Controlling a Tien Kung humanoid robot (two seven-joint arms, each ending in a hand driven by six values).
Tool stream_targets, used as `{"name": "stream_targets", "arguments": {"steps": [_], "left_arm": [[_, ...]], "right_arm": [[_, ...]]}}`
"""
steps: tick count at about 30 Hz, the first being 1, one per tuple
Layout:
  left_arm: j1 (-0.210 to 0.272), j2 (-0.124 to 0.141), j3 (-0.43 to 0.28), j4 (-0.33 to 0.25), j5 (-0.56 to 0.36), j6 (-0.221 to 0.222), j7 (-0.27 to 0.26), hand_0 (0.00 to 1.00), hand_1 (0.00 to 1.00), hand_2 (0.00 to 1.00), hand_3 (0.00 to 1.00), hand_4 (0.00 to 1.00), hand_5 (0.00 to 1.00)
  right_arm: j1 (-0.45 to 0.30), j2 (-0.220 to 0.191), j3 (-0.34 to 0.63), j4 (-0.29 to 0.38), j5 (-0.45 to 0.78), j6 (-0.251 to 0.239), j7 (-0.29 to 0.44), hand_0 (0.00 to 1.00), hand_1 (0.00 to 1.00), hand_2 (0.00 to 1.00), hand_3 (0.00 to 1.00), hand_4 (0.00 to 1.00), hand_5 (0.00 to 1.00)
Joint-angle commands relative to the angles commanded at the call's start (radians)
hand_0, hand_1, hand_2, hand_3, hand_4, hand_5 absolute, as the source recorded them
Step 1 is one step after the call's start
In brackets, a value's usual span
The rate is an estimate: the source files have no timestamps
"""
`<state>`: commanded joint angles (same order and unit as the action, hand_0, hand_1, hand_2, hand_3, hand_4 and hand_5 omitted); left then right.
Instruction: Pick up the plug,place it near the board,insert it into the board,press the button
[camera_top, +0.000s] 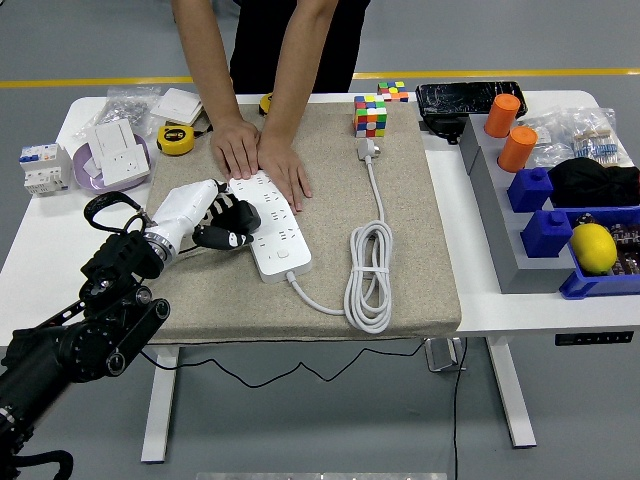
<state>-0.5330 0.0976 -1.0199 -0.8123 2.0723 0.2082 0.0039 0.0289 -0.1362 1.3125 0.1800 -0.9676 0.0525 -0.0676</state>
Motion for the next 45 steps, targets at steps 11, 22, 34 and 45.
{"name": "stream_targets", "arguments": {"steps": [11,22,34,45], "left_arm": [[0.022,0.002,-0.014,-0.026,-0.059,-0.001,-0.007,0.314,0.290,0.378,0.496,0.730,0.054],[0.047,0.013,-0.084,-0.093,-0.152,-0.037,-0.010,0.325,0.314,0.373,0.488,0.726,0.066],[0.073,0.058,-0.167,-0.107,-0.051,-0.062,0.011,0.337,0.346,0.378,0.486,0.723,0.074],[0.081,0.061,-0.164,-0.091,0.011,-0.112,0.020,0.361,0.413,0.390,0.488,0.726,0.077]], "right_arm": [[-0.004,0.001,-0.003,0.000,-0.001,0.000,0.000,0.838,0.736,0.719,0.714,0.998,0.721],[-0.006,0.001,-0.001,0.000,-0.001,0.000,-0.001,0.838,0.736,0.719,0.711,0.998,0.719],[-0.006,0.003,0.007,0.000,0.001,-0.001,0.000,0.838,0.736,0.718,0.711,0.997,0.716],[-0.001,0.004,0.005,0.000,0.006,0.000,0.004,0.838,0.736,0.718,0.711,0.997,0.716]]}}
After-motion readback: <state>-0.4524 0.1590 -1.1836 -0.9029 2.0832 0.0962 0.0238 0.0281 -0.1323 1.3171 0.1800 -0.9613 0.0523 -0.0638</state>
